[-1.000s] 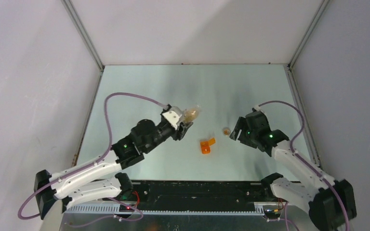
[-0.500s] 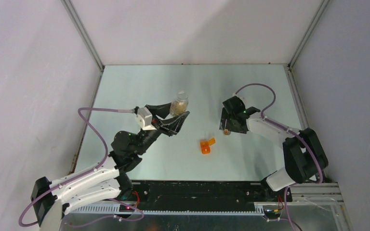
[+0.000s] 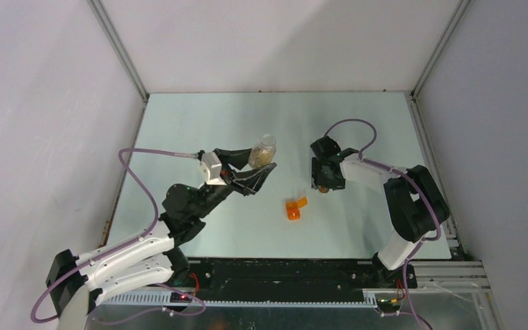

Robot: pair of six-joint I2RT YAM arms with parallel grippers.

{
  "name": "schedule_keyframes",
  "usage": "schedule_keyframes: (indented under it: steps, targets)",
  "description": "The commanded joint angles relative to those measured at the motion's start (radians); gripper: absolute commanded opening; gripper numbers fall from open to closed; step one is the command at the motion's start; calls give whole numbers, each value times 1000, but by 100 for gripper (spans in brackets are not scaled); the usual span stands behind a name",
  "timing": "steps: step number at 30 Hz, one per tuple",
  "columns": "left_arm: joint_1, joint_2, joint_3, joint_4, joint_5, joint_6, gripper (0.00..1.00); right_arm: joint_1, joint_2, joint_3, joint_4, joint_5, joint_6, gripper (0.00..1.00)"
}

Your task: Sort the pills into containers

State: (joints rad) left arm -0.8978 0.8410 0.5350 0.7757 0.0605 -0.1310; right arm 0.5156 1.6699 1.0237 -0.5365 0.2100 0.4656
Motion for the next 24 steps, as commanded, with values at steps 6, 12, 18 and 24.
schedule_keyframes:
  steps: [6,12,18,24]
  targets:
    - [10,-5,-2,33,38,-16,0,-21,52,36,33,-17,-19,56]
    - [11,-2,2,20,44,-15,0,-19,45,35,32,-3,-29,44]
    - [10,14,12,-13,46,-14,0,-22,-72,36,-8,-19,-33,38]
    - [22,69,23,-13,158,-30,0,-67,-320,36,-52,-197,-53,38]
